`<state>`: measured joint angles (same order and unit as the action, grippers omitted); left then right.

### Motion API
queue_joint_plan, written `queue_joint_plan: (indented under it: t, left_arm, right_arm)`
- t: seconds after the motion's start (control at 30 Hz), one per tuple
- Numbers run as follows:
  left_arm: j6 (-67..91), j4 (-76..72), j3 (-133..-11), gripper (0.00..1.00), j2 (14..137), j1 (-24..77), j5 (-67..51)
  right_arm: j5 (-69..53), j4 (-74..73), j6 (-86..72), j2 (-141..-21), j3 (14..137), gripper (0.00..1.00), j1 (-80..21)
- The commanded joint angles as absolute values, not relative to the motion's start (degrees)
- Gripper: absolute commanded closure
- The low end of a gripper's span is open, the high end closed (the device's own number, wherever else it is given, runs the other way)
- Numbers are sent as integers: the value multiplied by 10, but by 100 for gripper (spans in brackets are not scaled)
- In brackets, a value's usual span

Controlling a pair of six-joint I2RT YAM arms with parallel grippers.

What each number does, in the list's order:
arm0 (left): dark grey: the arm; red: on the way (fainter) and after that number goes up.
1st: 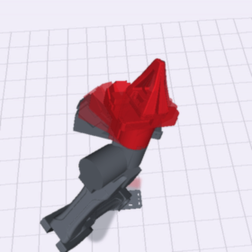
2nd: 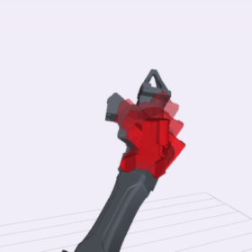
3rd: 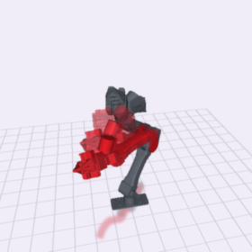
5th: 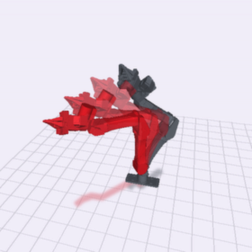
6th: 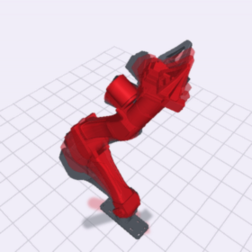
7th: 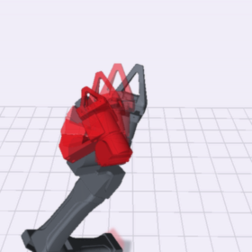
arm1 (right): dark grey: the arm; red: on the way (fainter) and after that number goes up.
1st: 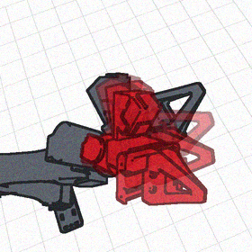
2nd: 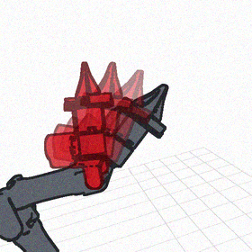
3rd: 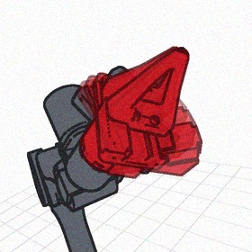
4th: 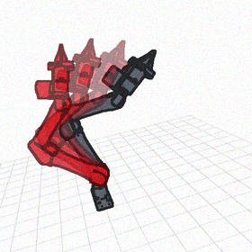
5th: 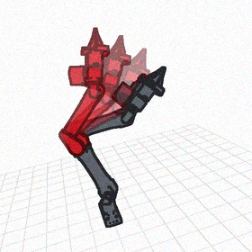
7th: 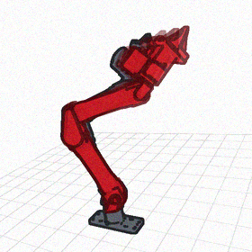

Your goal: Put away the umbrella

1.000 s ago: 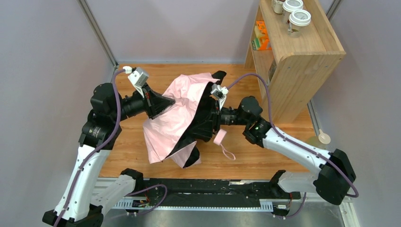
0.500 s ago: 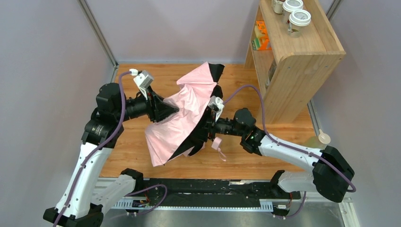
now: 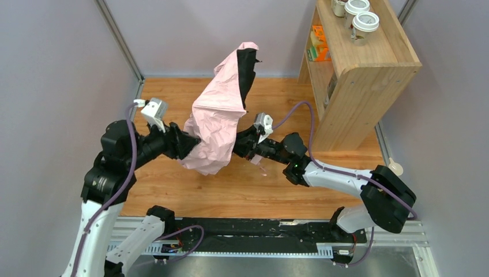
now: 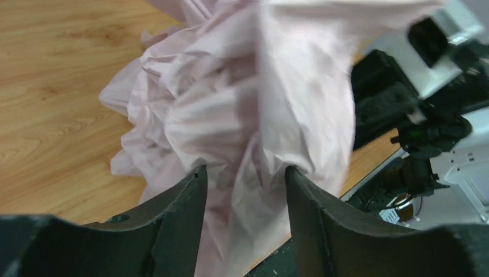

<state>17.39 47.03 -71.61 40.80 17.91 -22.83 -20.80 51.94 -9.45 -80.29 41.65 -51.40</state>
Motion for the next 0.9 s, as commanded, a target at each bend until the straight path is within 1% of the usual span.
queue_joint_plan:
  t: [0.0, 0.07, 0.13, 0.2, 0.23, 0.27, 0.3, 0.33, 0.37, 0.43, 0.57, 0.63, 0.7, 0.77, 0.87]
  left_arm:
    - [173, 413, -690, 47, 486, 179, -199]
    - [166, 389, -689, 56, 516, 179, -210]
    - [155, 368, -694, 61, 528, 179, -221]
    - [151, 365, -707, 62, 520, 179, -193]
    - [143, 370, -713, 61, 508, 179, -178]
    - [140, 376, -727, 55, 500, 179, -164]
    - [134, 391, -739, 45, 481, 179, -159]
    - [129, 400, -744, 41, 472, 179, -155]
    - [120, 423, -758, 35, 450, 179, -156]
    - [115, 468, -778, 31, 420, 179, -163]
    - [129, 528, -823, 30, 371, 179, -160]
    - [143, 506, -841, 32, 363, 179, -168]
    - [153, 466, -858, 32, 376, 179, -204]
    - [160, 433, -882, 31, 417, 179, -297]
    - [198, 409, -938, 30, 528, 179, -377]
  right_arm:
    - [-284, 679, -199, -780, 449, 100, -526]
    - [-290, 732, -264, -788, 444, 100, -526]
    - [-289, 758, -299, -798, 438, 100, -526]
    - [-283, 745, -299, -801, 434, 100, -526]
    - [-273, 736, -289, -799, 430, 100, -526]
    - [-266, 728, -278, -797, 426, 100, -526]
    - [-252, 715, -264, -792, 422, 100, -526]
    - [-233, 701, -245, -786, 420, 100, -526]
    - [-220, 678, -215, -781, 423, 100, -526]
    - [-200, 618, -153, -770, 435, 100, -526]
    - [-171, 524, -70, -761, 461, 100, -526]
    - [-170, 509, -46, -762, 466, 100, -526]
    - [-152, 498, -35, -762, 469, 100, -526]
    - [-145, 482, -31, -765, 478, 100, -526]
    - [-138, 455, -34, -768, 493, 100, -526]
